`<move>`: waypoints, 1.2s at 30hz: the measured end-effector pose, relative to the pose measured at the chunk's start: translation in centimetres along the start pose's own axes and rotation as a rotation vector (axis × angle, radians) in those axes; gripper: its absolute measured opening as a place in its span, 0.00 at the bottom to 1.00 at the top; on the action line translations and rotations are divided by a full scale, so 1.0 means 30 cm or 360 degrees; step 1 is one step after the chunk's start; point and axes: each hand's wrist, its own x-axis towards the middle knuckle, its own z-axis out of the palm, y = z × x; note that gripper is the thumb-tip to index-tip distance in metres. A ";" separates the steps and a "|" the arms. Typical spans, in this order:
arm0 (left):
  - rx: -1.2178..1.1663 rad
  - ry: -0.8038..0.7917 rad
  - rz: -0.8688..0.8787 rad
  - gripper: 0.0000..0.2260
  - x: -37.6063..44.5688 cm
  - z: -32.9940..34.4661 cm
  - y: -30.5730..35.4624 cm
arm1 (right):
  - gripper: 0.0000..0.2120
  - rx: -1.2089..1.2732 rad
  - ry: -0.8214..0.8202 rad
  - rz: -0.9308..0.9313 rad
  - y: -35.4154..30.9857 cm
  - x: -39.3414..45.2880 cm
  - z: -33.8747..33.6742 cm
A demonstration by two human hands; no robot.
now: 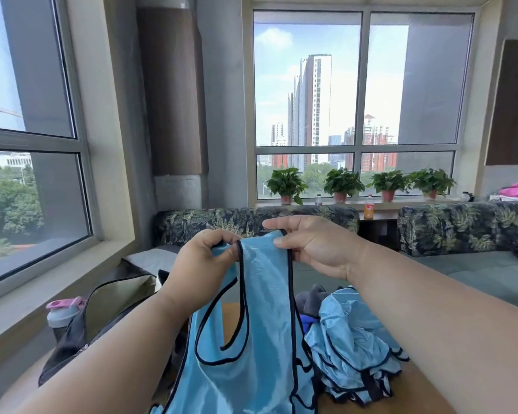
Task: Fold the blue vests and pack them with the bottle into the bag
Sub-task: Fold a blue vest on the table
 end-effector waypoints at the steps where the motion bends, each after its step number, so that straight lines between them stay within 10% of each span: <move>1: -0.0069 -0.0013 -0.0016 0.08 0.002 -0.004 -0.001 | 0.16 -0.0154 0.0006 -0.0004 0.005 -0.001 -0.003; 10: -0.0131 -0.0123 -0.0050 0.06 0.012 -0.014 0.014 | 0.06 -0.1132 0.0212 -0.0164 0.002 -0.029 0.006; 36: -0.0092 0.0119 -0.0269 0.12 0.087 -0.137 0.026 | 0.07 -0.0912 0.0451 -0.0342 -0.060 -0.001 -0.024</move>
